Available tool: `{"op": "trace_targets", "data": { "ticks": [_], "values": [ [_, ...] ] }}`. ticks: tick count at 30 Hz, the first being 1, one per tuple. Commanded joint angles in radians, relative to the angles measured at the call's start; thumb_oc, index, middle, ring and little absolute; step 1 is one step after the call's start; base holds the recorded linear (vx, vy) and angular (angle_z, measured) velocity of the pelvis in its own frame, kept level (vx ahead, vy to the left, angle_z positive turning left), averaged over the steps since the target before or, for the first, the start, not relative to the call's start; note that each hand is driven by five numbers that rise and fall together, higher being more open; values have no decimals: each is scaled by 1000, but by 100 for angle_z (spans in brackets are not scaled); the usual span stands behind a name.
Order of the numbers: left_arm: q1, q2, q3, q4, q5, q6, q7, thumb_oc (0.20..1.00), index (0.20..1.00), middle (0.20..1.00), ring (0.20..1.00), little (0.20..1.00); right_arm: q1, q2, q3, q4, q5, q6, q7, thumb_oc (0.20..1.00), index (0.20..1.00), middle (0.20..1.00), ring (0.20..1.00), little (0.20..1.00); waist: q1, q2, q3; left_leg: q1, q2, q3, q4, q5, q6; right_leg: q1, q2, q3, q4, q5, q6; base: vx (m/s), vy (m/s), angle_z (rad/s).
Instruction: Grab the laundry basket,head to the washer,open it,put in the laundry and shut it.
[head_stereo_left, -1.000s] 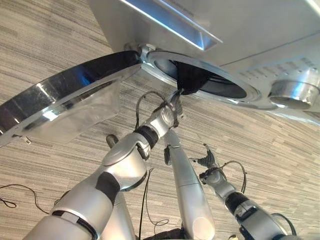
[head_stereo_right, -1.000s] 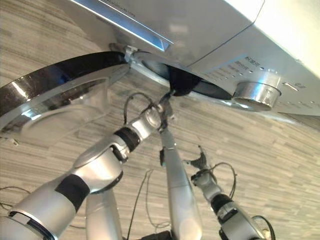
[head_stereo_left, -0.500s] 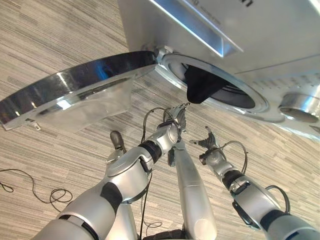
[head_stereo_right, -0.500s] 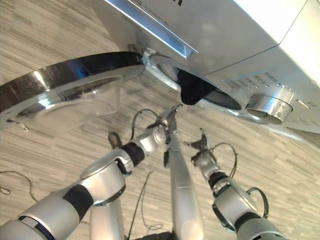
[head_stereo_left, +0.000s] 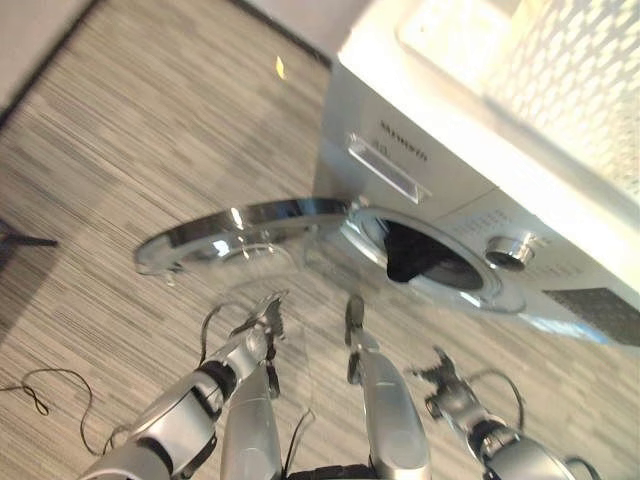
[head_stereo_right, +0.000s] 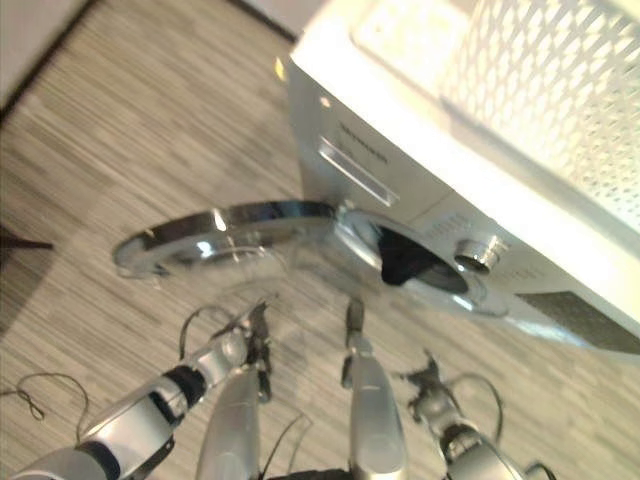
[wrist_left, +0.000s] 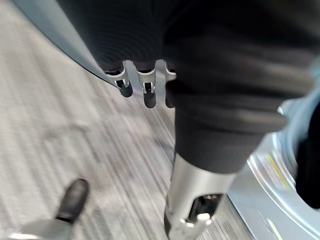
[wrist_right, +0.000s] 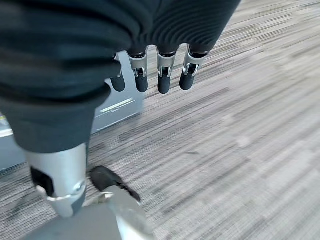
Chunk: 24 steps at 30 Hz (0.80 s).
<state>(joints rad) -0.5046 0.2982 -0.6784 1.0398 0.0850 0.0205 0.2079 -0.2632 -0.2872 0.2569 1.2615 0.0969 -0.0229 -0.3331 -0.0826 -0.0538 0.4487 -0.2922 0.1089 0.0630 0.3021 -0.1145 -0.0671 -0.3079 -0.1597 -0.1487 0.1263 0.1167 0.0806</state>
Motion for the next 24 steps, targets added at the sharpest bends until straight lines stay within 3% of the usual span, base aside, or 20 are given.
{"op": "trace_targets", "data": {
  "ticks": [1, 6, 8, 12, 15, 17, 19, 22, 23, 24],
  "values": [
    [-6, -61, 43, -27, -13, -48, -16, 1000, 1000, 1000, 1000, 1000, 78, -120, -112, 8, 110, 1, -3, 1000, 1000, 1000, 1000, 1000, -16, 31, -57, 56, 40, 15, -55, 12, -6, 42, -26, -24, 73, -98, 52, 106, 90, -2],
    [65, -43, 130, -9, -39, -44, -38, 1000, 1000, 1000, 1000, 1000, 132, -209, -245, 20, 138, 9, -3, 1000, 1000, 1000, 1000, 1000, -16, 42, -142, 168, 22, 19, -167, 27, -3, 124, -26, -24, 9, -84, 72, 165, 111, 5],
    [112, -21, 196, -29, -66, -46, -59, 1000, 1000, 1000, 1000, 1000, 183, -291, -370, -18, 162, 6, -12, 1000, 1000, 1000, 1000, 1000, -21, 41, -193, 232, 13, 30, -228, 32, 3, 169, -28, -18, -26, -77, 85, 175, 91, -4],
    [143, -21, 239, -21, -80, -46, -71, 1000, 1000, 1000, 1000, 1000, 194, -394, -475, -69, 180, -5, -38, 1000, 1000, 1000, 1000, 1000, -23, 35, -241, 271, 9, 37, -269, 36, 5, 197, -31, -20, -47, -76, 97, 102, 36, -6],
    [160, -29, 255, 4, -77, -41, -82, 1000, 1000, 1000, 1000, 1000, 182, -544, -553, -134, 168, 0, -50, 1000, 1000, 1000, 1000, 1000, -21, 28, -278, 298, 6, 37, -297, 39, 5, 220, -30, -23, -53, -83, 102, 113, 12, -3],
    [194, -35, 265, 48, -70, -40, -95, 1000, 1000, 1000, 1000, 1000, 192, -736, -674, -229, 181, -16, -42, 1000, 1000, 1000, 1000, 1000, -27, 16, -310, 327, 9, 40, -315, 33, 1, 241, -24, -25, -56, -95, 102, 122, 2, 1],
    [201, -38, 265, 60, -60, -39, -96, 1000, 1000, 1000, 1000, 1000, 197, -788, -703, -242, 179, -20, -40, 1000, 1000, 1000, 1000, 1000, -23, 12, -322, 326, 8, 41, -320, 39, 1, 243, -24, -25, -63, -91, 102, 52, -12, -3],
    [232, -33, 264, 94, -36, -39, -101, 1000, 1000, 1000, 1000, 1000, 156, -989, -762, -279, 176, -34, -35, 1000, 1000, 1000, 1000, 1000, -20, -4, -347, 348, 15, 45, -332, 34, -5, 260, -17, -27, -74, -94, 102, 82, -20, 0],
    [245, -28, 269, 116, -33, -40, -104, 1000, 1000, 1000, 1000, 1000, 100, -1121, -773, -303, 180, -39, -27, 1000, 1000, 1000, 1000, 1000, -18, -21, -365, 350, 16, 51, -340, 42, -9, 264, -16, -29, -88, -86, 101, 59, -19, -3],
    [245, -30, 270, 117, -33, -40, -104, 1000, 1000, 1000, 1000, 1000, 94, -1124, -768, -301, 180, -39, -26, 1000, 1000, 1000, 1000, 1000, -18, -18, -366, 350, 16, 52, -342, 42, -9, 264, -16, -28, -89, -86, 101, 43, -19, -3]
  ]
}}
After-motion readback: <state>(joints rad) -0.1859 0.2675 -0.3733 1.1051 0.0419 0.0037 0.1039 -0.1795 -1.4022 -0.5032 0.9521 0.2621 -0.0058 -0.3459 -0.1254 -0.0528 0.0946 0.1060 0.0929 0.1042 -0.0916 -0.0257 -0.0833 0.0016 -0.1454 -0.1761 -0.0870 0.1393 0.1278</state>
